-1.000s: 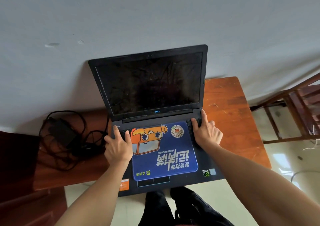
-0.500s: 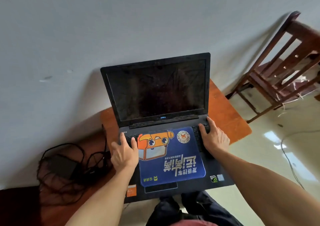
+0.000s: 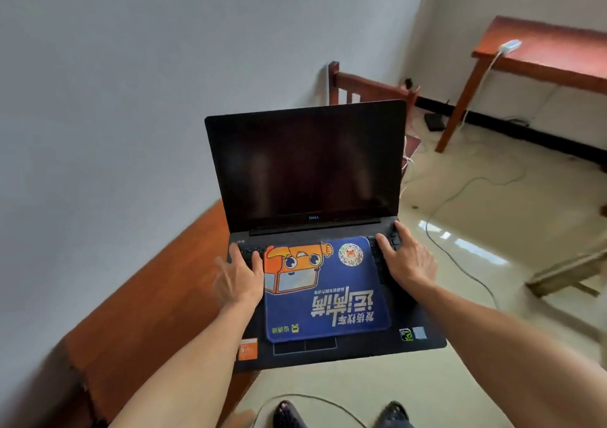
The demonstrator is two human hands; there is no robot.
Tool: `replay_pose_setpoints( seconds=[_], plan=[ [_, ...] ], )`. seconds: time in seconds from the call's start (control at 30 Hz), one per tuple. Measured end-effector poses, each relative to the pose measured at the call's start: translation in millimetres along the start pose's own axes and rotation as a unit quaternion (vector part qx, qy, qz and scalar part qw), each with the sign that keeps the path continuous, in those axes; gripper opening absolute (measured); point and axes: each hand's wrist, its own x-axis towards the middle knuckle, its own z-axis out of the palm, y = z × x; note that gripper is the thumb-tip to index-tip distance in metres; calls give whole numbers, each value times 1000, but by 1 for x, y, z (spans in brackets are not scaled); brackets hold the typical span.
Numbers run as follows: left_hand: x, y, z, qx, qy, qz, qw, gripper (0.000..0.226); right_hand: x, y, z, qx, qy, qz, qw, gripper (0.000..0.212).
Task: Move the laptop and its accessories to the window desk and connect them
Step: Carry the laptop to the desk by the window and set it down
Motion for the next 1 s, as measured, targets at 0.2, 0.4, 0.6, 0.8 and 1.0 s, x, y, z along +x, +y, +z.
replay_pose_setpoints(
  seconds=[0.2, 0.4, 0.6, 0.8, 1.0],
  plan=[
    [-24, 136, 40, -2, -30, 97, 995, 52, 43, 117, -62, 10, 35, 72, 997, 64],
    [-42, 256, 73, 9, -67, 169, 983, 54, 89, 208, -110, 12, 68, 135, 988, 63],
    [-26, 370, 106, 3, -82, 219, 972, 51, 151, 268, -132, 35, 111, 193, 974, 65],
    [20, 511, 148, -14, -108, 277, 955, 50, 260, 318, -158, 52, 157, 241, 956, 65],
    [72, 650, 161, 10, -105, 345, 933, 51, 359, 343, -199, 74, 198, 286, 935, 64]
  ],
)
